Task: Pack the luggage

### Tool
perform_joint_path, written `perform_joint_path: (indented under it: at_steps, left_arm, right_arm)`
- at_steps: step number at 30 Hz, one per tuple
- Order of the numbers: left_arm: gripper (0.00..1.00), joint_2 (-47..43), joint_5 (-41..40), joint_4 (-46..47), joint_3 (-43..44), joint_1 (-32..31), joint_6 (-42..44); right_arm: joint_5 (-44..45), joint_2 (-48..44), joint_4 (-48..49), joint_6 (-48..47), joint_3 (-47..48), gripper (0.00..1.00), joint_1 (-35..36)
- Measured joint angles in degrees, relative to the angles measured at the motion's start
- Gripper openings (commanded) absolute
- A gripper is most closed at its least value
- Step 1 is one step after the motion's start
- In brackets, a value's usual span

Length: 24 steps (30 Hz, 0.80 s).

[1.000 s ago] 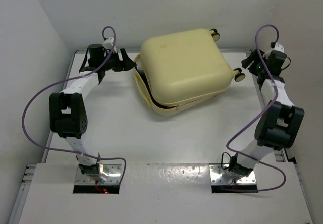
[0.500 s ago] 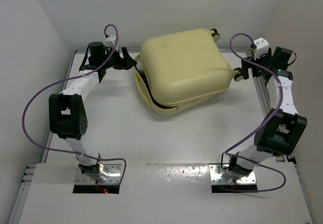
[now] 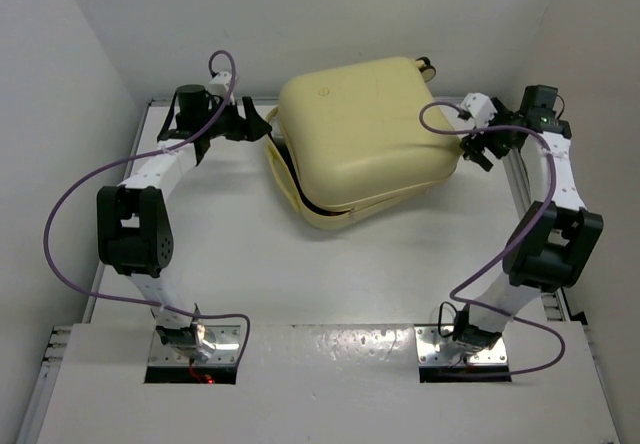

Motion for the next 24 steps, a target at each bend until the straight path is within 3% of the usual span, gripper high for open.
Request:
perform_joint_path:
  at_steps: [7,14,16,17,24]
  left_arm:
    - [0.79,0.0,0.28,-0.04,-0.22,0.0,0.0]
    - [0.8,0.0,0.35,-0.02,-0.52,0.02,0.0]
    - [0.8,0.0,0.31,0.02,-0.59,0.07,0.0]
    - [0.81,0.0,0.28,0.07,-0.7,0.07,0.0]
    - [0.81,0.0,0.13,0.04,-1.81,0.68,0.2]
  right_arm:
    - [-0.24,4.09,-6.91,-8.46,3.43,0.88,1.51]
    - [0.02,6.99,-3.21,-12.48,4.02,0.87,3.39]
    - [-0.7,7.67,-2.64,-13.53,4.0,0.8,3.5]
    - [-1.46,8.0,-2.49,-14.38,3.98,0.71,3.5]
    - [-5.29,7.21,5.38,-19.08,-2.38,0.36,2.75]
